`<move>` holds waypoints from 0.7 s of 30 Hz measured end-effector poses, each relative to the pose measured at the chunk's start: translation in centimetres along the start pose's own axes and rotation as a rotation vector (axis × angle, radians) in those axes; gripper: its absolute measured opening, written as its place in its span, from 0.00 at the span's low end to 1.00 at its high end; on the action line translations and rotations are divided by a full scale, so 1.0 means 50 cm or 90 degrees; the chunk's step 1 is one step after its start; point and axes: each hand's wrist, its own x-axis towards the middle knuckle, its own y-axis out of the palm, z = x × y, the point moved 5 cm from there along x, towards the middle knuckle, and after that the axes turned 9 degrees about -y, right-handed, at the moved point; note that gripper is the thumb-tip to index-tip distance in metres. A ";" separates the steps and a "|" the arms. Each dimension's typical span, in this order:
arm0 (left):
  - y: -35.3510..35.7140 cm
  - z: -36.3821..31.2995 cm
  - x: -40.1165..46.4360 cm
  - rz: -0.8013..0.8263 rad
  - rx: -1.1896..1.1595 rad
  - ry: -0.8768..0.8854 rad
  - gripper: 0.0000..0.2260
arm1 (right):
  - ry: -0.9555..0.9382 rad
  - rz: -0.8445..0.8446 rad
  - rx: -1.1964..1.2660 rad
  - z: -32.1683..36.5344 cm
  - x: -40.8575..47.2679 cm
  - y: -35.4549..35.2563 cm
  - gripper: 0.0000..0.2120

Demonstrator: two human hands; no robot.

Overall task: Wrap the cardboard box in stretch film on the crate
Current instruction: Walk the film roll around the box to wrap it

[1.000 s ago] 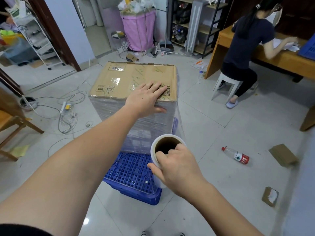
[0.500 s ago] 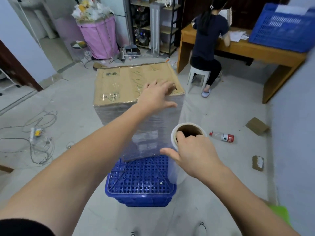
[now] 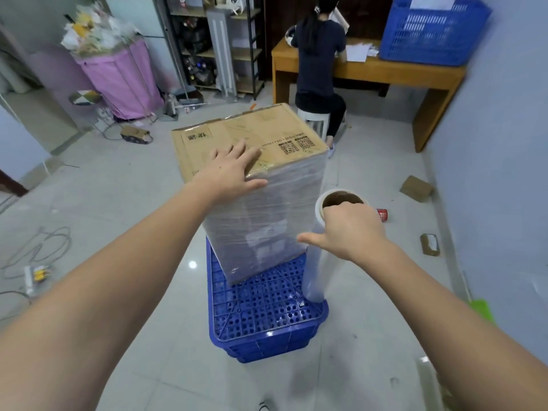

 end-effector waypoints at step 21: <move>0.010 -0.063 0.012 -0.008 0.033 -0.040 0.35 | -0.389 -0.044 0.013 0.185 -0.085 0.014 0.23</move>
